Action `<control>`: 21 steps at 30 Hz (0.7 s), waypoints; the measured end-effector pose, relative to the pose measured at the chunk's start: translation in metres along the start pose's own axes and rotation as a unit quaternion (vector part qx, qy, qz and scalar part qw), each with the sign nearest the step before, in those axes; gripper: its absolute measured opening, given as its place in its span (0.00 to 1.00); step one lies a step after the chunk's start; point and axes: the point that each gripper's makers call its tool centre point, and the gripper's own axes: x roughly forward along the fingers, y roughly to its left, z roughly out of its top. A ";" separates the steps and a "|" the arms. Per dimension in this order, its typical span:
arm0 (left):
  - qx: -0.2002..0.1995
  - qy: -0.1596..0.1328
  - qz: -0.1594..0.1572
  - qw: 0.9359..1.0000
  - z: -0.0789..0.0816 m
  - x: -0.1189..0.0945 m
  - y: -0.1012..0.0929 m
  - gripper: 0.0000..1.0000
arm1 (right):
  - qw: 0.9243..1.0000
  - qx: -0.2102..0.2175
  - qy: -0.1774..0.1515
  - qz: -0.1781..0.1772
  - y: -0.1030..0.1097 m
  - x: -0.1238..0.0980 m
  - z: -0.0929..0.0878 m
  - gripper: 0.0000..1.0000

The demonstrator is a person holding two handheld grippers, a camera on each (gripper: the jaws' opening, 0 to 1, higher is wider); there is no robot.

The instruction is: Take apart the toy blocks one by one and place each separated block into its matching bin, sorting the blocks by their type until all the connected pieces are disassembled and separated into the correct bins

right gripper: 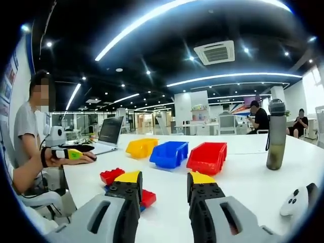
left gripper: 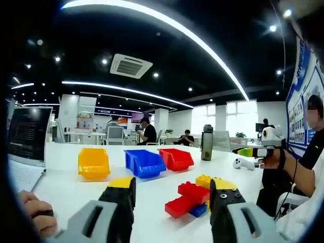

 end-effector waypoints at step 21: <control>0.000 0.009 -0.007 1.000 -0.011 0.009 -0.012 0.59 | 0.998 -0.020 0.033 0.045 0.046 0.030 -0.017 0.37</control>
